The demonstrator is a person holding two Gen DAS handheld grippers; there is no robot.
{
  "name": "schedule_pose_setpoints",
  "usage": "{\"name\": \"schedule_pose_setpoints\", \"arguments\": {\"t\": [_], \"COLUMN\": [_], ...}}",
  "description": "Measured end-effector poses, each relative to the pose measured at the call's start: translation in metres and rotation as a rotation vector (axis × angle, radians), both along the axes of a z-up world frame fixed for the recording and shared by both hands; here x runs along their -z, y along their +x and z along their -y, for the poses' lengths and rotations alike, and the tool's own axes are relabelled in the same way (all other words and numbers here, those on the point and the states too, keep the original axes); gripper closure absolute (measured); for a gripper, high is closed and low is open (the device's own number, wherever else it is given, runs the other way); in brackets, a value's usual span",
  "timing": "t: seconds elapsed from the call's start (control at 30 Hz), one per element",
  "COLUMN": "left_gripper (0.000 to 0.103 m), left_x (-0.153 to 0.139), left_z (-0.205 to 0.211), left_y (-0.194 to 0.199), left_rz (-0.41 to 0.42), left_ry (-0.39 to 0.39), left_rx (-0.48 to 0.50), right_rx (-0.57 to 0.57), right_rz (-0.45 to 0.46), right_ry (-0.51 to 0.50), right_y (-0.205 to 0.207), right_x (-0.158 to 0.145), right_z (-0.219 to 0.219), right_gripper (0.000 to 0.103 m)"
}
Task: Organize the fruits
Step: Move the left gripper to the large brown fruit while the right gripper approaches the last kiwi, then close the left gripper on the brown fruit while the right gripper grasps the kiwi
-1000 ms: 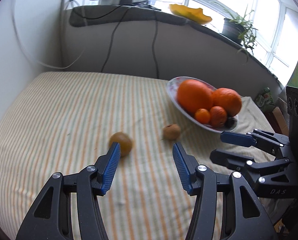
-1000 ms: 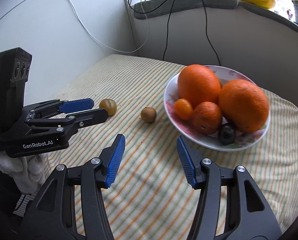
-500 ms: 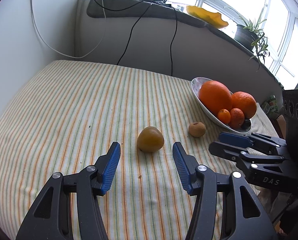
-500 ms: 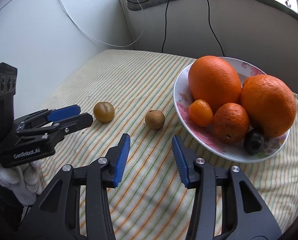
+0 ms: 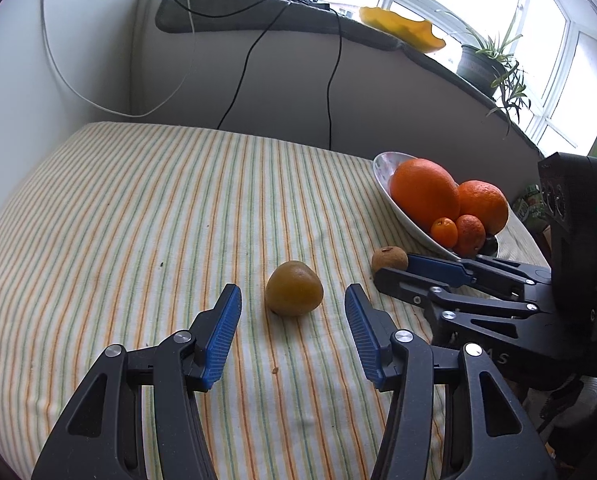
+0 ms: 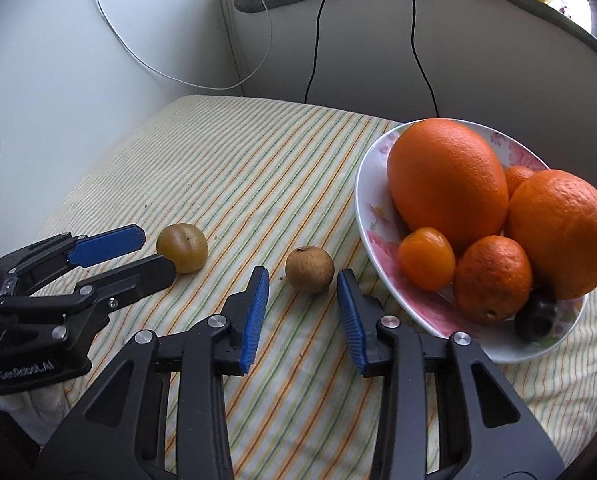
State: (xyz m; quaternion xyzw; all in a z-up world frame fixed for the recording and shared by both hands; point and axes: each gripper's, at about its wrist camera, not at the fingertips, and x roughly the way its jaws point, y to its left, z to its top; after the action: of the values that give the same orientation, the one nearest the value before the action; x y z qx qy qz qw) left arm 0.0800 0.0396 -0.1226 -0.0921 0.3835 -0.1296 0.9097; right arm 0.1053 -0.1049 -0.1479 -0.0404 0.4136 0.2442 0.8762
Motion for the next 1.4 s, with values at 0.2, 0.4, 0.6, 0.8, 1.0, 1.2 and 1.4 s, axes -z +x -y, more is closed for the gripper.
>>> {"name": "schedule_pose_setpoints", "arguments": {"t": [0.2, 0.4, 0.6, 0.8, 1.0, 1.2, 1.4], "left_gripper": [0.051, 0.065, 0.075, 0.077, 0.077, 0.077, 0.077], "left_x": [0.003, 0.007, 0.009, 0.006, 0.0, -0.012, -0.024], "left_z": [0.0, 0.002, 0.001, 0.001, 0.001, 0.011, 0.026], "left_y": [0.005, 0.012, 0.013, 0.012, 0.015, 0.024, 0.037], "left_rz": [-0.023, -0.049, -0.052, -0.049, -0.042, -0.02, -0.001], "left_ry": [0.001, 0.014, 0.008, 0.015, 0.003, 0.011, 0.009], "left_rx": [0.014, 0.027, 0.032, 0.025, 0.015, 0.024, 0.044], "right_rx": [0.008, 0.009, -0.009, -0.022, -0.046, -0.072, -0.082], "right_rz": [-0.001, 0.002, -0.006, 0.009, 0.02, 0.033, 0.055], "right_ry": [-0.012, -0.016, 0.01, 0.056, 0.098, 0.156, 0.205], "right_y": [0.005, 0.004, 0.003, 0.001, -0.004, -0.008, -0.008], "right_x": [0.002, 0.003, 0.003, -0.003, -0.012, -0.023, -0.04], "right_z": [-0.005, -0.006, -0.003, 0.006, 0.014, 0.031, 0.048], "right_gripper": [0.075, 0.077, 0.077, 0.077, 0.077, 0.077, 0.077]}}
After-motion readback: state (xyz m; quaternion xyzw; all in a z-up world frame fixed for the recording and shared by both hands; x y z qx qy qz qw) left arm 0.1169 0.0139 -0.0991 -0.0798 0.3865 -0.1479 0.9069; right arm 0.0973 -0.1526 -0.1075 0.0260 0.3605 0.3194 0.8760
